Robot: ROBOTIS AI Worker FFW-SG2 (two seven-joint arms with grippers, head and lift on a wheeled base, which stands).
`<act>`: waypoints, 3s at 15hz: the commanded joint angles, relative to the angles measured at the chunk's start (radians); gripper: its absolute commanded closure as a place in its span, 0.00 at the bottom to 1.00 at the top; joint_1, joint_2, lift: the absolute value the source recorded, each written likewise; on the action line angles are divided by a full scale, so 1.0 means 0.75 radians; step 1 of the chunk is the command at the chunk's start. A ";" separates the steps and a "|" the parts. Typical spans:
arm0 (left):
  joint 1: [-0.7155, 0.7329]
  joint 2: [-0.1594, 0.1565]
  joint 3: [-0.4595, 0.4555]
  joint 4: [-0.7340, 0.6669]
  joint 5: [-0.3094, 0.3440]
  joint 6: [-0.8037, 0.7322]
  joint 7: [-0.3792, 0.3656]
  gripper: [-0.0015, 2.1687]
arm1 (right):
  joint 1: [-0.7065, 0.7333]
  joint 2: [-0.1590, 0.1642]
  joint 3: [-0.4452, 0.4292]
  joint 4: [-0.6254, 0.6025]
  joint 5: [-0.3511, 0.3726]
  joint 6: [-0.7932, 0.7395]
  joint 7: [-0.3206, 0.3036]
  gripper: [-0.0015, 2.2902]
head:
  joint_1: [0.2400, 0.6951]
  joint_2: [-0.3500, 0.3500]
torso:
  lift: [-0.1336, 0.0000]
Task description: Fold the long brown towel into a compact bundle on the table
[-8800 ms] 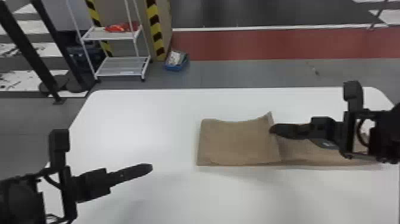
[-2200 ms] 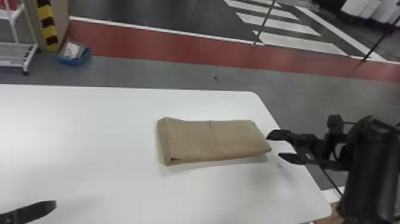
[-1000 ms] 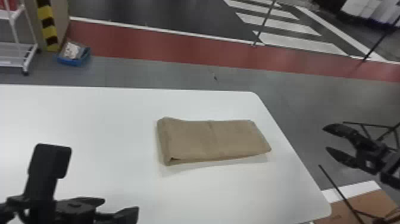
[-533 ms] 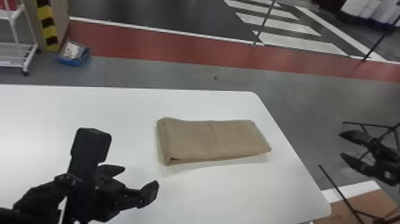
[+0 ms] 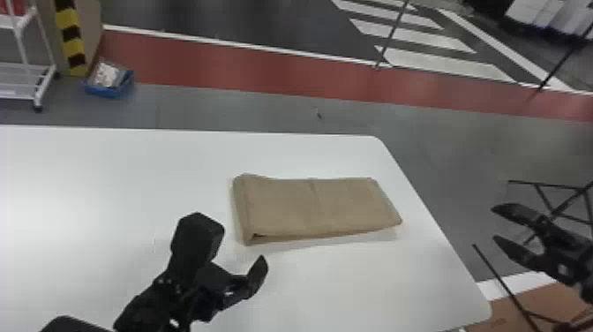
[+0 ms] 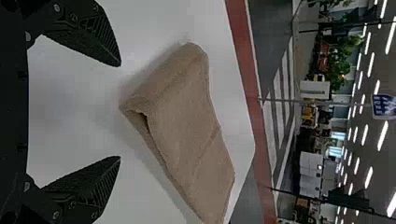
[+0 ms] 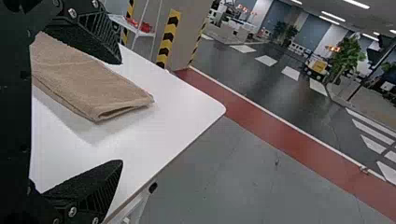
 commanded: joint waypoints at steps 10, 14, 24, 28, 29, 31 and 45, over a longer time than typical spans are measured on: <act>-0.152 -0.003 -0.082 0.388 -0.152 -0.339 0.194 0.13 | 0.068 -0.014 -0.071 -0.044 -0.038 0.007 0.000 0.06 | 1.00 0.00 | 0.07; -0.174 -0.003 -0.092 0.429 -0.148 -0.388 0.221 0.13 | 0.070 -0.014 -0.077 -0.044 -0.036 0.007 0.000 0.06 | 1.00 0.00 | 0.07; -0.187 -0.003 -0.107 0.466 -0.142 -0.409 0.237 0.33 | 0.078 -0.004 -0.110 -0.044 -0.030 0.007 -0.004 0.06 | 1.00 0.00 | 0.07; -0.187 -0.003 -0.096 0.466 -0.156 -0.409 0.276 0.88 | 0.080 -0.006 -0.114 -0.042 -0.024 0.007 -0.006 0.06 | 1.00 0.00 | 0.07; -0.187 -0.003 -0.086 0.452 -0.156 -0.397 0.286 0.90 | 0.078 -0.006 -0.112 -0.034 -0.020 0.007 -0.008 0.06 | 1.00 0.00 | 0.07; -0.168 -0.003 -0.053 0.390 -0.154 -0.360 0.293 0.90 | 0.066 -0.006 -0.104 -0.020 -0.014 0.007 -0.014 0.06 | 1.00 0.00 | 0.07; 0.098 -0.003 0.043 -0.009 -0.091 0.152 0.342 0.90 | -0.090 0.168 0.493 -0.327 0.287 0.007 0.049 0.09 | 1.00 0.00 | 0.07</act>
